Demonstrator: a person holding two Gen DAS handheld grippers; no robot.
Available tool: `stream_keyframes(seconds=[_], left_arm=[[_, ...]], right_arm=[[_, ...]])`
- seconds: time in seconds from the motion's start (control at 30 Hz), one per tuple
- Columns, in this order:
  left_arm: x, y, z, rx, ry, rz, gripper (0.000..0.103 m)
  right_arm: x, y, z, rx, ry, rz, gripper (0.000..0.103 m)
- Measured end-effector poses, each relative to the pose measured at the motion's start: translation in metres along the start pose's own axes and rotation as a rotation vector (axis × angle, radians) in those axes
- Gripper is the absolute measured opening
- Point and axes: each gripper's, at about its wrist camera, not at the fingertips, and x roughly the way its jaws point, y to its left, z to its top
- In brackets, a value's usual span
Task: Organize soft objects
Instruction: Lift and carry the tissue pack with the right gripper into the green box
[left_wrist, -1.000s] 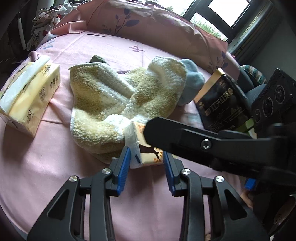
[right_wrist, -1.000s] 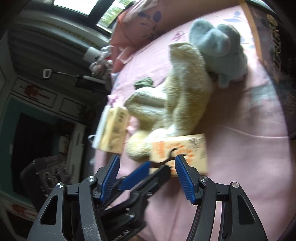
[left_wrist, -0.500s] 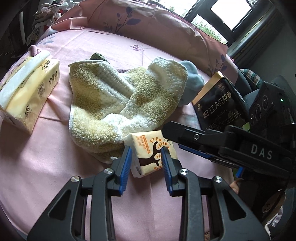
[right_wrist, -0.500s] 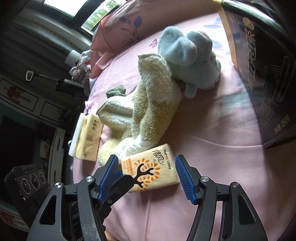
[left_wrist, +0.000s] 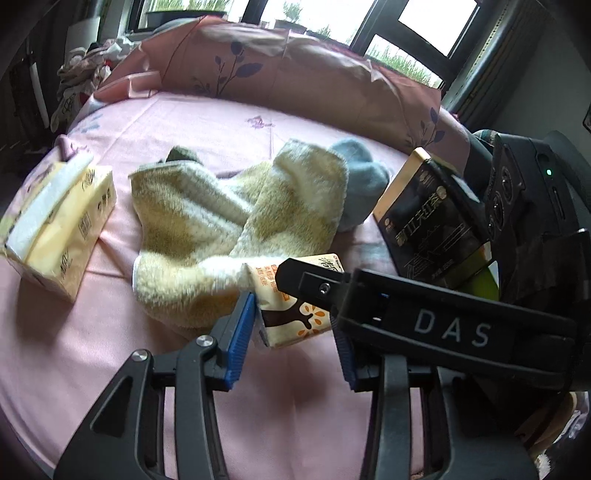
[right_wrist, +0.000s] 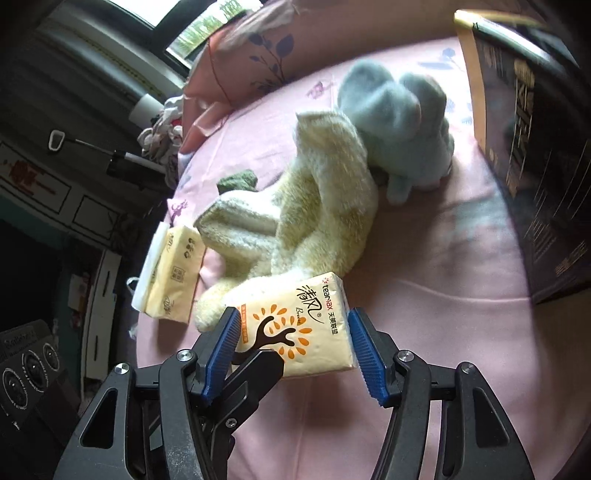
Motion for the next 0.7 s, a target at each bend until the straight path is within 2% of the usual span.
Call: stream_keyframes(seconds=[0.1, 0.33, 0.53, 0.7], left_arm=[[-0.021, -0.019, 0.013, 0.025, -0.099, -0.008, 0.039], [-0.048, -0.078, 0.017, 0.155, -0.225, -0.072, 0.039], [-0.044, -0.136, 0.022, 0.241, -0.228, -0.155, 0.039], [-0.030, -0.182, 0.019, 0.331, -0.220, -0.210, 0.039]], right_arm=[[-0.036, 0.008, 0.009, -0.017, -0.128, 0.035, 0.063], [-0.113, 0.001, 0.003, -0.055, -0.335, 0.014, 0.063], [-0.170, -0.029, -0.008, -0.020, -0.501, -0.049, 0.063], [-0.200, -0.071, -0.014, 0.089, -0.590, -0.045, 0.064]])
